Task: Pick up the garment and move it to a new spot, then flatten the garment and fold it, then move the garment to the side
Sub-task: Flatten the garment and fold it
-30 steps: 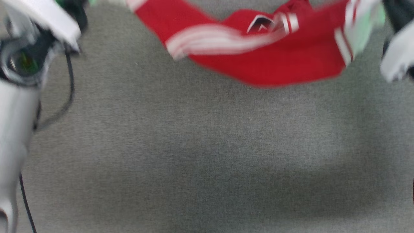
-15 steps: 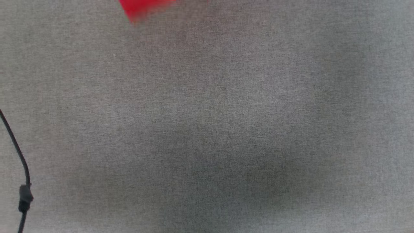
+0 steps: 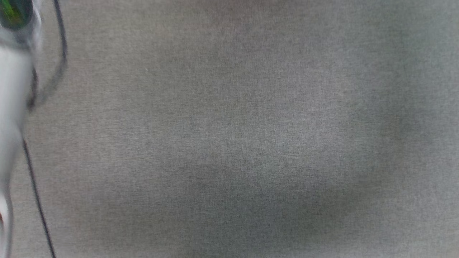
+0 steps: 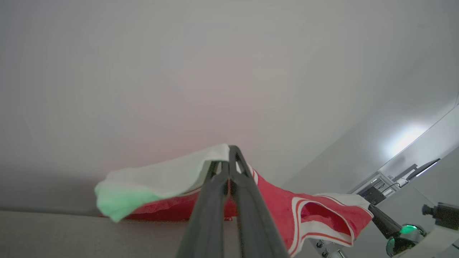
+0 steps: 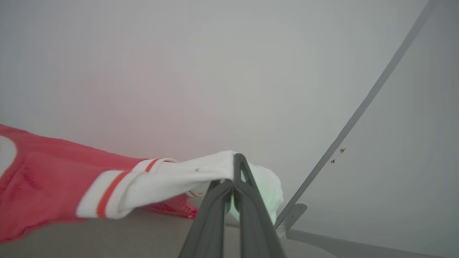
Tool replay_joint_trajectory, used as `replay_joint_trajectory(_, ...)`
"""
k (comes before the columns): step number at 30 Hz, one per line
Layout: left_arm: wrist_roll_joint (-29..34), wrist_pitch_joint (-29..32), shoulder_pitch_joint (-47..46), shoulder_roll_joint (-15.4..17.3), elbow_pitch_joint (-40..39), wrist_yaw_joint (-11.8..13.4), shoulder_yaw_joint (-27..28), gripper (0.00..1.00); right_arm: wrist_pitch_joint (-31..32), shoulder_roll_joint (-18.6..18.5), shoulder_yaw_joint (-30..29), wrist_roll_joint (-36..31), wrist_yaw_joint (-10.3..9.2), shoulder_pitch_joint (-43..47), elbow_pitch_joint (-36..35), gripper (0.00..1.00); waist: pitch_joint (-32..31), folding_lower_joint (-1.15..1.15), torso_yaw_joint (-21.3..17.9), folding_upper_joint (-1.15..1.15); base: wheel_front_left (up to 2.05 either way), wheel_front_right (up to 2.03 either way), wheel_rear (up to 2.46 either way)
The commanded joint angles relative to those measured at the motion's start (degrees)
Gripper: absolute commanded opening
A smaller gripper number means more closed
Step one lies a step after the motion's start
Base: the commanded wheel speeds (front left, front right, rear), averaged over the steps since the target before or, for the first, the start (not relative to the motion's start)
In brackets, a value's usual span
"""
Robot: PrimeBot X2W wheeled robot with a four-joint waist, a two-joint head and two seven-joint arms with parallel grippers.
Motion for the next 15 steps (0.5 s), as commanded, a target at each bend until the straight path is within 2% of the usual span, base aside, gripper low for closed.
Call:
replay_joint_trajectory(1,-1.76,-0.13,5.74,1.12,-2.00,-0.22,-0.71,0.00,1.16,-1.32,1.16,2.62,-0.14,4.96,-1.80,0.00,-1.66,0.00,0.39,0.00,0.00,0.00,0.00)
replay_joint_trajectory(5,-5.69,0.53,19.74,4.05,-8.78,-0.22,-2.68,0.00,5.64,-5.55,3.54,10.33,-0.14,19.46,-9.95,0.00,-4.19,0.00,0.98,0.00,0.00,0.00,0.00)
replay_joint_trajectory(10,-7.13,-0.72,34.80,7.10,-16.56,-0.22,-5.70,0.00,14.17,-10.39,1.99,17.77,-0.14,39.62,-24.44,0.00,-6.38,0.00,1.83,0.00,0.00,0.00,0.00)
replay_joint_trajectory(14,-6.86,-1.00,43.94,10.48,-21.95,-0.22,-8.17,0.00,21.25,-11.82,-1.88,21.44,-0.14,54.15,-36.37,0.00,-7.79,0.00,2.10,0.00,0.00,0.00,0.00)
replay_joint_trajectory(15,-6.86,-1.00,43.94,10.48,-21.95,-0.22,-8.17,0.00,21.25,-11.82,-1.88,21.44,-0.14,54.15,-36.37,0.00,-7.79,0.00,2.10,0.00,0.00,0.00,0.00)
